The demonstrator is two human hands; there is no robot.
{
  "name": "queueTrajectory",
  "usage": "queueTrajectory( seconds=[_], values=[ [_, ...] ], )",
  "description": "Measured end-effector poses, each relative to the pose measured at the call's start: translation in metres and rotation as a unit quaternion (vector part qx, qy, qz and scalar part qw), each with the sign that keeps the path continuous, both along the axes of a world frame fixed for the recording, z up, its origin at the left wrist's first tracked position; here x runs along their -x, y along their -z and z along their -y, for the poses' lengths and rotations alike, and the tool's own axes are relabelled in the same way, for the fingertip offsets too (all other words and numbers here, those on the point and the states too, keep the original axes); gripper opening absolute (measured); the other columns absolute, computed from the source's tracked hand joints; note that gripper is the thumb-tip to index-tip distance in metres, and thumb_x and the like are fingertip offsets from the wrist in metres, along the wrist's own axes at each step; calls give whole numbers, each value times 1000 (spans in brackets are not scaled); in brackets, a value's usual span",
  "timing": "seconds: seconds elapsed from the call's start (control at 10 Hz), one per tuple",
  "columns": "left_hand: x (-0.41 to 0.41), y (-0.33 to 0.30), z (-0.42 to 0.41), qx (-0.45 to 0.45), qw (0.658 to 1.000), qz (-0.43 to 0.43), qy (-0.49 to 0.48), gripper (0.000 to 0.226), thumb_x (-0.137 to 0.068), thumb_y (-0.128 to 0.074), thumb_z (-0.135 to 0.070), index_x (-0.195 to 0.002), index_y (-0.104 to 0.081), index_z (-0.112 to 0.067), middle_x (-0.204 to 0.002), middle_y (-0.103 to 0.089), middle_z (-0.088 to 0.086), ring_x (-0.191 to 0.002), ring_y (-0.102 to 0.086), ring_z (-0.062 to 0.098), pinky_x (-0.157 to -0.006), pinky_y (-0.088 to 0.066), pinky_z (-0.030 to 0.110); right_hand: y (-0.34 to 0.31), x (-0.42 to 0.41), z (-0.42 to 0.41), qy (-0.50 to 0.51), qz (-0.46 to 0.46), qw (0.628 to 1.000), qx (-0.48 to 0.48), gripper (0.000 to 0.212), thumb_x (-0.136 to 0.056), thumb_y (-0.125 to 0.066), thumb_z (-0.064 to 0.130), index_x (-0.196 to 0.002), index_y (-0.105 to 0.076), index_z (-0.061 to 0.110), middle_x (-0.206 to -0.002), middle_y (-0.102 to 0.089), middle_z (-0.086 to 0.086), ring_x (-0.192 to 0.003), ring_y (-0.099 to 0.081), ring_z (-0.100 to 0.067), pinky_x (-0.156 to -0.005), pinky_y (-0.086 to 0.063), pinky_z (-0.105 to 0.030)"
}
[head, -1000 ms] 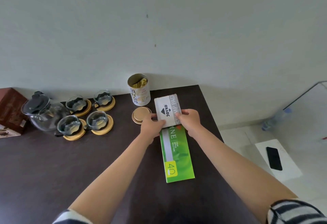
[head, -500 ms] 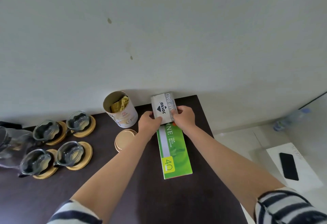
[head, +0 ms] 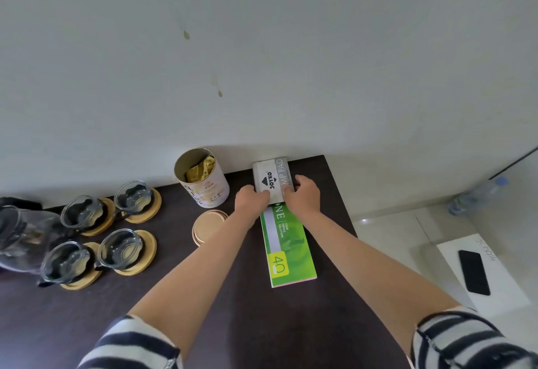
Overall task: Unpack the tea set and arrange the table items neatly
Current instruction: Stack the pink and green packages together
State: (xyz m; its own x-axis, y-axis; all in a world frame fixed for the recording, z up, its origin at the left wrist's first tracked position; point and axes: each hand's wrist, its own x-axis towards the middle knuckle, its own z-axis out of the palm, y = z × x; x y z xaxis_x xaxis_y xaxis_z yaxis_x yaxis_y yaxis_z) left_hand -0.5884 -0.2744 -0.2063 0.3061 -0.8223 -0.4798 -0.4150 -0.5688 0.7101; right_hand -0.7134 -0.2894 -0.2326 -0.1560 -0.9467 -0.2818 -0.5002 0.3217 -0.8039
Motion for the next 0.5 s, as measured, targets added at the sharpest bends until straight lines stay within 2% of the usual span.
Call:
queueTrajectory(
  seconds=[0.1,0.2,0.3,0.4,0.5],
  values=[
    [5,-17,-18,34,999,-11,-5,21,-84,-56,-16,-67,-45,-12,-68,-48,3,-64,-45,17,-52,-31,27,-18,7,-17,3,20,1000,17,51,-92,-58,22,-138,-46,2,-139,-50,-15,-127,-49,-27,-106,-39,-36],
    [12,-43,-54,74,995,-62,-24,22,-91,-54,-15,-72,-44,-22,-70,-48,-6,-71,-48,13,-55,-34,19,-45,15,-59,1,39,997,60,45,-92,-59,17,-134,-50,5,-134,-55,-9,-123,-53,-21,-100,-40,-26],
    [18,-35,-129,114,984,-132,-37,18,-91,-57,-9,-90,-54,-27,-85,-58,-15,-74,-52,-6,-61,-41,4,-64,29,-140,-80,55,987,129,31,-86,-63,11,-116,-63,13,-110,-64,4,-104,-63,-10,-93,-50,-29],
    [-11,-20,-205,179,962,-189,-84,27,-83,-66,-7,-93,-63,-32,-98,-73,-5,-79,-59,-19,-95,-26,1,-91,40,-201,-172,81,959,210,13,-81,-67,16,-93,-70,21,-91,-66,9,-87,-65,-3,-81,-53,-22],
    [-76,24,-211,283,956,-31,73,33,-79,-69,-13,-93,-58,-41,-92,-74,-12,-82,-49,-32,-103,-13,12,-116,36,-207,-256,91,935,228,8,-81,-69,15,-86,-71,21,-84,-66,6,-83,-65,-4,-79,-51,-19]
  ],
)
